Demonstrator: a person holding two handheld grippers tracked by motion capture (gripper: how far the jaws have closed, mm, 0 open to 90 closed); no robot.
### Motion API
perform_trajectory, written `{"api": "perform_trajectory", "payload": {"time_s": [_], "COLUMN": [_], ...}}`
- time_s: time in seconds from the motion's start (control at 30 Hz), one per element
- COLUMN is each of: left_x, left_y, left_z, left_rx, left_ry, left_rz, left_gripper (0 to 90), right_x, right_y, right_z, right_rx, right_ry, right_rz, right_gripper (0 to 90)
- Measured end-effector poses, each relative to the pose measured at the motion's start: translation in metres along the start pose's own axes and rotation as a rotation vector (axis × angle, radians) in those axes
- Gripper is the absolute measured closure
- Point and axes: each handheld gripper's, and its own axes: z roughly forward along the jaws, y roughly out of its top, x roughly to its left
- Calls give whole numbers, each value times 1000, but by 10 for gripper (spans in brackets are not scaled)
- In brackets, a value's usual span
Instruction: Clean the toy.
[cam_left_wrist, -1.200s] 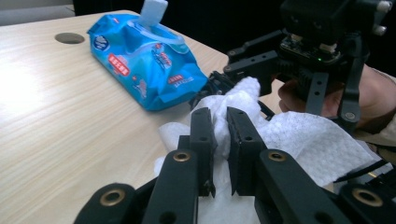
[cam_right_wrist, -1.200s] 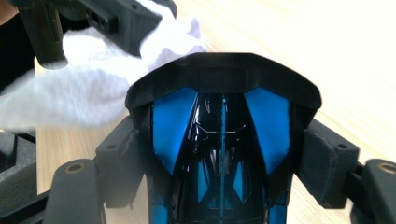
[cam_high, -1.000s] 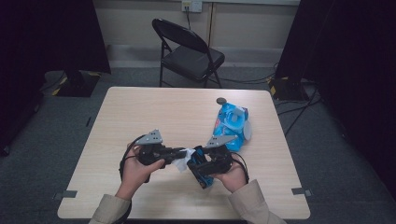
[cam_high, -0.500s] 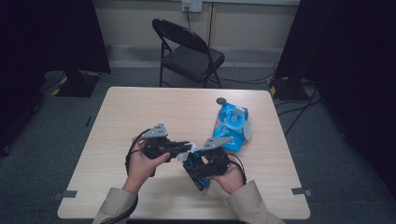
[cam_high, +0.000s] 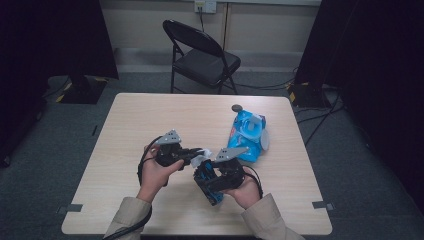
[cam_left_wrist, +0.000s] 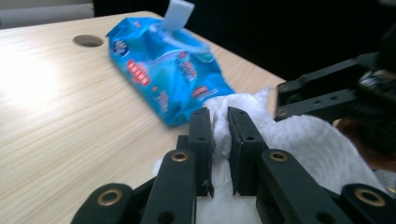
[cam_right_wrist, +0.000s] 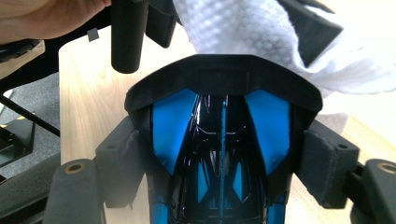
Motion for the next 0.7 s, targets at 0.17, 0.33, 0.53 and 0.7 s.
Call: {"api": "perform_trajectory", "payload": {"time_s": [0.17,0.33,0.53,0.7], "left_x": [13,17,19,20], "left_y": [-15,-29,-48,-57], "left_z": [-4,-5,-3,-2], "left_rx": [24,63,146,181], "left_ry": [50,66,96,120], "left_rz": [-37,-42,-10,23], "left_gripper": [806,800,760,703], "right_x": [-2,-5,-10,-12], "right_y": [0,-1,-4,-5], "right_z": [-2,-3,-5,-6], "right_rx": [-4,-5,-2,-5], "right_ry": [-8,-21,-35,-42], "right_rz": [4,6,22,25], "right_gripper": [257,257,257,257]}}
